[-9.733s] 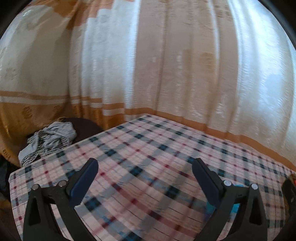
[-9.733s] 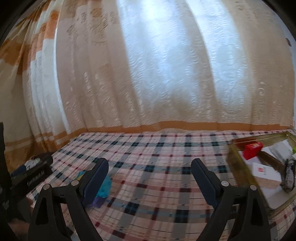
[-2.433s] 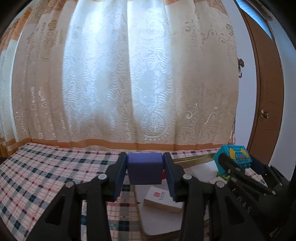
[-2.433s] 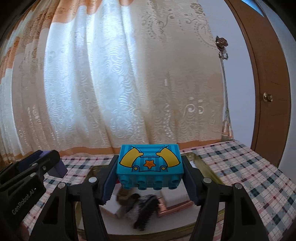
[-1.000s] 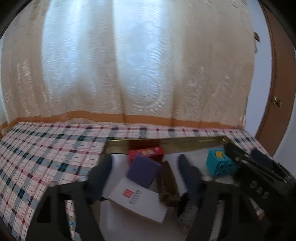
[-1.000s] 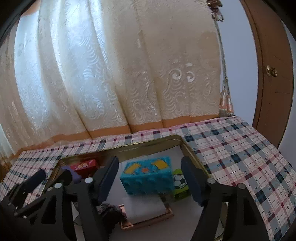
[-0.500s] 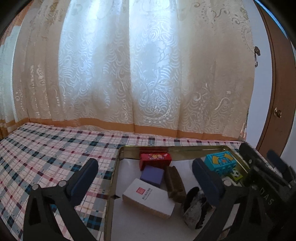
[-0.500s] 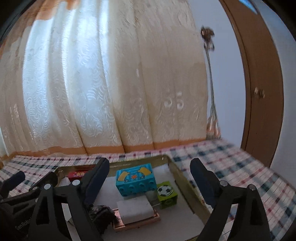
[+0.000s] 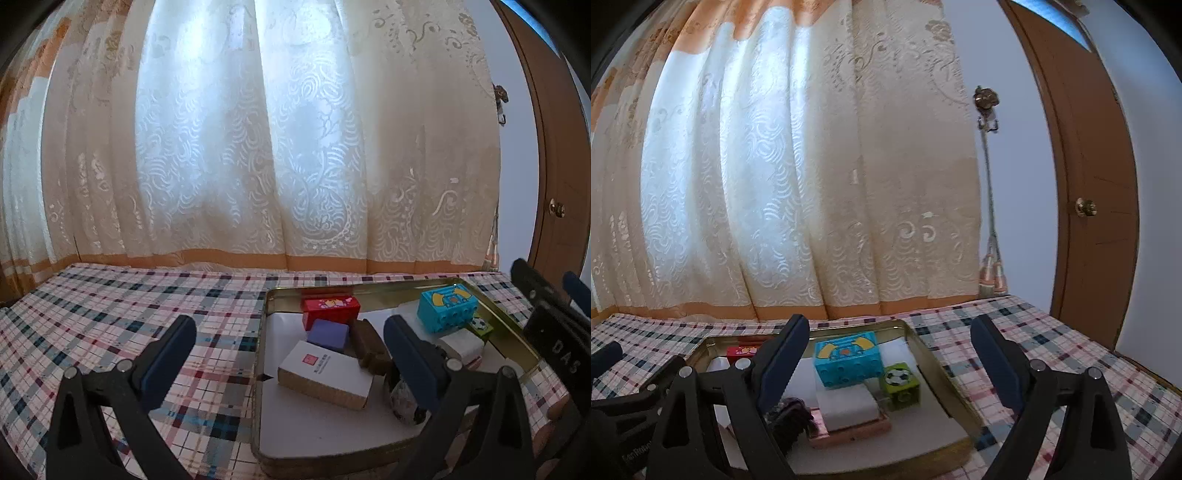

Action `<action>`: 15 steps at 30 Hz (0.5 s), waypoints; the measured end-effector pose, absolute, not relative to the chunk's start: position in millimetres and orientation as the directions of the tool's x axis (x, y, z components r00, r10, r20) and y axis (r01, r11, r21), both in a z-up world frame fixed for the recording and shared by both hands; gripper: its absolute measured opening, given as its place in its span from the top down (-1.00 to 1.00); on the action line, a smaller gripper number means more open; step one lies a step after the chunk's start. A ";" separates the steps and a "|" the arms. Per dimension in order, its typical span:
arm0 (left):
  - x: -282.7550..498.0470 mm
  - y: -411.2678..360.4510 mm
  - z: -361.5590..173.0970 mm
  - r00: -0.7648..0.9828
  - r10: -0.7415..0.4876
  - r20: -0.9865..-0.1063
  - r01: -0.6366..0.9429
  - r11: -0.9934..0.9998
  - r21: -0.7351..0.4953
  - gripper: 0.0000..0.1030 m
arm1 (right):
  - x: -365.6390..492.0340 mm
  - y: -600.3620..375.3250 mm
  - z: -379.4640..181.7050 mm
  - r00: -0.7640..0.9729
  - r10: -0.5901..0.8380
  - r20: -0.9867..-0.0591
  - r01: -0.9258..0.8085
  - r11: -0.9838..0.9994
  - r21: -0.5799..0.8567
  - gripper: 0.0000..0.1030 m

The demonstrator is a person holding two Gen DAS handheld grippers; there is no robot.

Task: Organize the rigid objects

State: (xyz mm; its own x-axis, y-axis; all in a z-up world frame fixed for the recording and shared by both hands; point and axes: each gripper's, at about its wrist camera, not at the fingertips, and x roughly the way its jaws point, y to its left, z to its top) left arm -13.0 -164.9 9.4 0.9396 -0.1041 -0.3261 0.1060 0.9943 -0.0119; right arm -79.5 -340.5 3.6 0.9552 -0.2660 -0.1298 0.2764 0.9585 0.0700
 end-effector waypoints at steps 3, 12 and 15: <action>-20.4 -167.0 9.9 0.942 -0.106 -0.318 0.115 0.993 0.009 -1.00 | -90.4 -343.4 3.6 0.952 -0.284 -0.117 0.294 0.953 0.079 -0.77; -36.5 -166.3 13.0 0.955 -0.090 -0.284 0.099 0.995 0.017 -1.00 | -111.3 -345.9 5.4 0.947 -0.312 -0.076 0.319 0.942 0.102 -0.77; -40.0 -165.1 13.7 0.956 -0.107 -0.272 0.113 0.994 0.006 -1.00 | -112.8 -345.3 5.8 0.947 -0.315 -0.068 0.321 0.942 0.097 -0.77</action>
